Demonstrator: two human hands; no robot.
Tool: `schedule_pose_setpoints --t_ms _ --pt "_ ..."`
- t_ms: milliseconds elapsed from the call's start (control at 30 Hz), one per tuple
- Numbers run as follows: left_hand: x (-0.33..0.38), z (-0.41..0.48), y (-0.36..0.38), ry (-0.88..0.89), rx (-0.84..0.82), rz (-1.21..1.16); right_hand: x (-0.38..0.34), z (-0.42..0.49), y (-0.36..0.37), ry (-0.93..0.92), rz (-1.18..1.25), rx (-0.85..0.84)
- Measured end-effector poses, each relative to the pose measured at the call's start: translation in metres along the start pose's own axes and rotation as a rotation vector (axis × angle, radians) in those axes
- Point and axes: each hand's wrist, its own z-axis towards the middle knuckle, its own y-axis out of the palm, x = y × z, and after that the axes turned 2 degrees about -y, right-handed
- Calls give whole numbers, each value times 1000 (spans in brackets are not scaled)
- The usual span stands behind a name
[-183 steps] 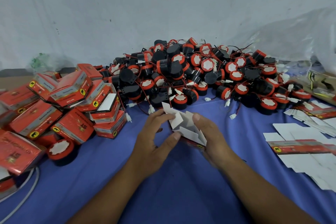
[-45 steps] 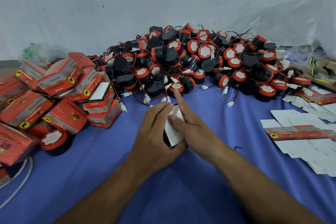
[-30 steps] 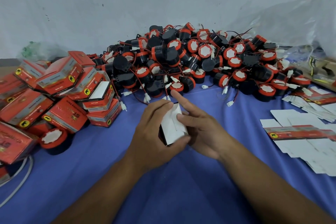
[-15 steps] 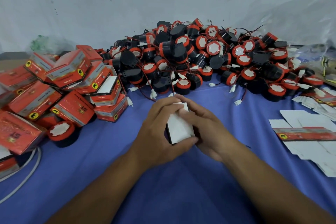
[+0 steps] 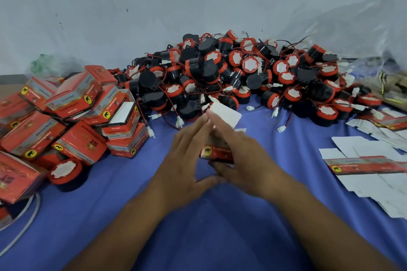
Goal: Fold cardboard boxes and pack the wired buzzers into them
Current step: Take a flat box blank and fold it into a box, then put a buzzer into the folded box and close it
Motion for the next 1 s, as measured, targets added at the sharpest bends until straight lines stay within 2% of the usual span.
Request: schedule_pose_setpoints --t_ms 67,133,200,267,333,467,567,633,700,733,800,867,900,1000 --pt "-9 -1 -1 23 -59 149 2 2 4 -204 -265 -64" --pt "-16 -3 -1 -28 -109 279 3 5 9 -252 -375 -142" --pt "-23 -3 0 -83 -45 402 5 7 13 -173 -440 -189" --pt "-28 0 1 -98 51 506 5 10 14 -68 -565 -143" --pt "-29 2 4 -140 78 558 4 13 13 25 -644 -95" --pt "-29 0 8 -287 -51 329 -3 13 22 209 -608 -39" --pt "-33 -7 5 -359 -165 -88 -3 8 25 319 -640 -92" --pt "-34 -10 1 -376 -180 -235 2 6 20 272 -532 -143" --pt "-34 -11 0 -391 -161 -234 9 6 11 268 -76 -115" --pt "-34 -12 -1 -417 -146 -224 12 8 6 307 165 -42" --pt "-37 -13 -3 -496 -113 -199 31 18 0 472 400 225" --pt "-46 -18 -2 -554 -103 -196 59 36 -2 599 417 458" --pt "-46 -19 -1 -571 -101 -194 76 46 -3 629 347 494" --pt "-46 -19 2 -600 -42 -223 120 75 0 698 170 404"
